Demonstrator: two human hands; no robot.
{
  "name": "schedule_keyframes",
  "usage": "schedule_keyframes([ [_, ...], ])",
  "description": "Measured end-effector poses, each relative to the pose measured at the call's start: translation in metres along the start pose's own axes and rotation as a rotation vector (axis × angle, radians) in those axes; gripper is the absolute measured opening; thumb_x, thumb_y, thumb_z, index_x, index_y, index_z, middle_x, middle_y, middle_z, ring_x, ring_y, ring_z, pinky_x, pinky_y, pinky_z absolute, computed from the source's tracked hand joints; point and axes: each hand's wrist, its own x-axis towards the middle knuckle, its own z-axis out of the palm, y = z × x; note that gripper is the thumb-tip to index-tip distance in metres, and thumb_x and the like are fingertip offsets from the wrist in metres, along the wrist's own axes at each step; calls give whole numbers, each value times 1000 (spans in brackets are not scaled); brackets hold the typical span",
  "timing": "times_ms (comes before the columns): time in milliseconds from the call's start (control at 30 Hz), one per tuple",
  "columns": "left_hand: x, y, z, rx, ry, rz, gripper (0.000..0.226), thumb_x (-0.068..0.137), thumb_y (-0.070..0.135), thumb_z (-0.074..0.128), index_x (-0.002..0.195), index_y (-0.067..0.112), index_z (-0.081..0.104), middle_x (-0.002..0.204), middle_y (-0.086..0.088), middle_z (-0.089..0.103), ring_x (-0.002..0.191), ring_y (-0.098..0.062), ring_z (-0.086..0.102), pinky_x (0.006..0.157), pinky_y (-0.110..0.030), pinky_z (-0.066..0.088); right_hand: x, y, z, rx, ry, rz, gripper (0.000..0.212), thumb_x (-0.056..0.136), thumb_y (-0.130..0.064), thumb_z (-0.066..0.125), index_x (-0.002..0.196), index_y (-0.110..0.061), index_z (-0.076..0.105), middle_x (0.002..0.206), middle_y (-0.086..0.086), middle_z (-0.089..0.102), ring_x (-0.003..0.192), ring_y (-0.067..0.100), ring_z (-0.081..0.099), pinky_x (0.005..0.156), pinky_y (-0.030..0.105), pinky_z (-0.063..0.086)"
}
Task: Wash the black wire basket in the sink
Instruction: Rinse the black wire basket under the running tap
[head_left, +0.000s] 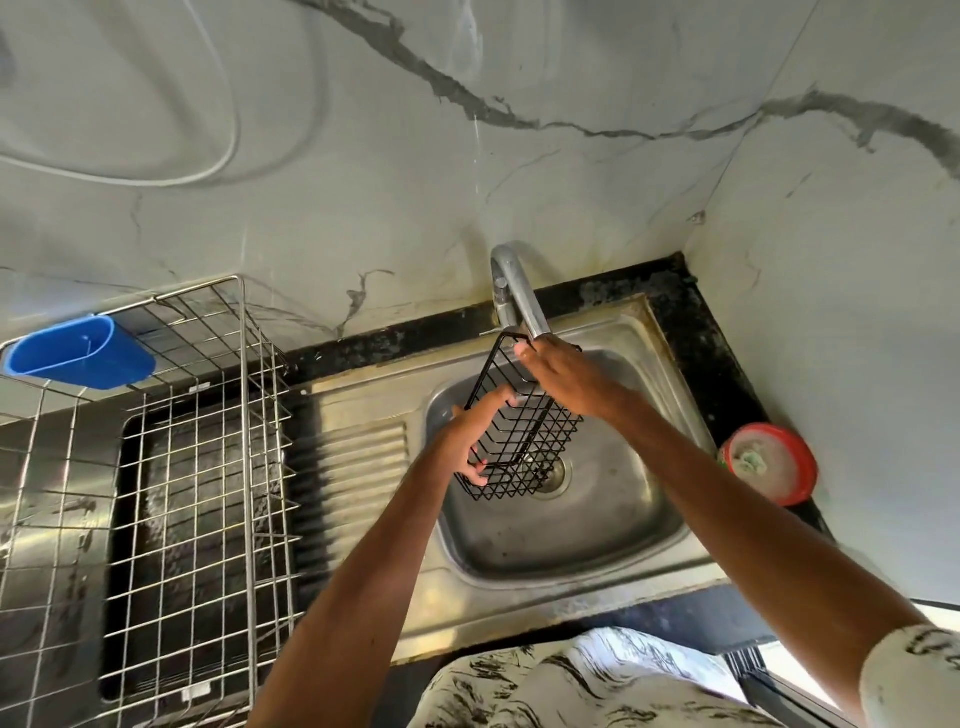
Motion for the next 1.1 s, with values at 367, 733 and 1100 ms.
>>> schedule_keyframes([
  [367, 8, 0, -7, -31, 21, 13, 96, 69, 66, 76, 149, 28, 39, 155, -22, 34, 127, -46, 49, 97, -64, 53, 2, 0, 11, -11, -1, -92, 55, 110, -43, 21, 157, -15, 26, 151, 12, 44, 133, 25, 47, 112, 40, 35],
  [733, 3, 3, -17, -56, -2, -40, 82, 74, 75, 71, 134, 28, 44, 155, -25, 33, 130, -51, 47, 83, -63, 58, -5, -2, 19, -63, 70, -36, 55, 109, -48, 20, 145, -14, 43, 149, 14, 43, 145, 30, 32, 120, 49, 24],
  [1100, -3, 14, -22, -35, -11, -56, 102, 73, 88, 60, 152, 27, 39, 160, -27, 27, 127, -57, 47, 71, -64, 60, -17, 2, 43, -335, 116, -247, 75, 105, -57, 21, 159, -18, -14, 167, 2, -18, 154, 17, -16, 127, 46, -1],
])
